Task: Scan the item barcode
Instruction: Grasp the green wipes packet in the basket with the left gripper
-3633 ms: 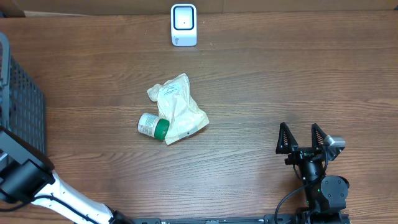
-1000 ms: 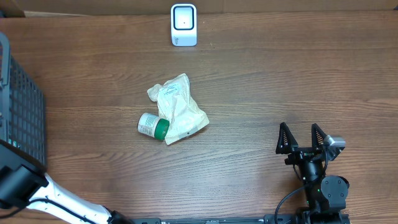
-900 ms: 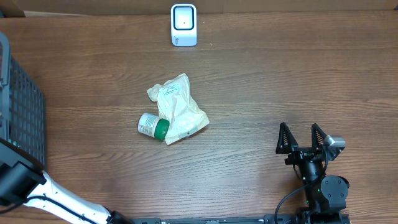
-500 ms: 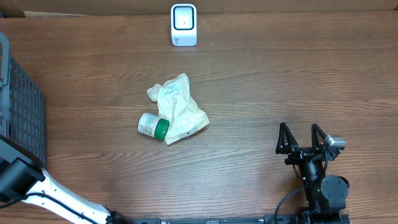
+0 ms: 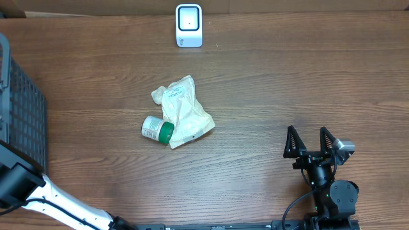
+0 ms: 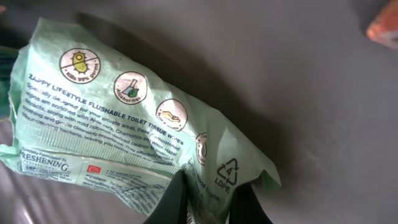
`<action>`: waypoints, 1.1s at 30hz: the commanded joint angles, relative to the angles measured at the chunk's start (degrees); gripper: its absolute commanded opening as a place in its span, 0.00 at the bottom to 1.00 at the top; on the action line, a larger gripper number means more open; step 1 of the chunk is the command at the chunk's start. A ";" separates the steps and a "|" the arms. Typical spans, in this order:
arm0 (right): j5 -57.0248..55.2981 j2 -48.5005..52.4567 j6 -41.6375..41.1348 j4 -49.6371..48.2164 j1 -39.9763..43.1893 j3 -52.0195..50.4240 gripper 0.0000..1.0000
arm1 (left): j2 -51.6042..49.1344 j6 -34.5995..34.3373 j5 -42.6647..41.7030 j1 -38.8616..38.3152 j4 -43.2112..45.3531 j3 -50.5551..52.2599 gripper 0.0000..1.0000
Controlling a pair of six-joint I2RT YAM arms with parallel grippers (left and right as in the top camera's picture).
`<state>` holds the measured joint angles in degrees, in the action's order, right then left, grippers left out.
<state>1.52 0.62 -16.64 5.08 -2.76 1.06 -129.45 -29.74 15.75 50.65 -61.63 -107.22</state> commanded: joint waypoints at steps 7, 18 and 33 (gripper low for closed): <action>0.09 -0.46 0.22 -0.44 -0.33 -0.61 1.00 | 12.20 -0.31 -9.22 -0.15 -0.20 -3.08 0.04; 0.11 -0.46 0.20 -0.44 -0.33 -0.61 1.00 | 12.07 -8.46 3.43 0.37 -1.46 4.76 1.00; 0.09 -0.46 0.20 -0.44 -0.33 -0.61 1.00 | 11.74 -20.26 1.75 3.32 13.07 17.99 1.00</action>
<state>1.52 0.62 -16.64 5.08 -2.76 1.06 -117.36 -47.42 16.97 54.06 -50.61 -90.26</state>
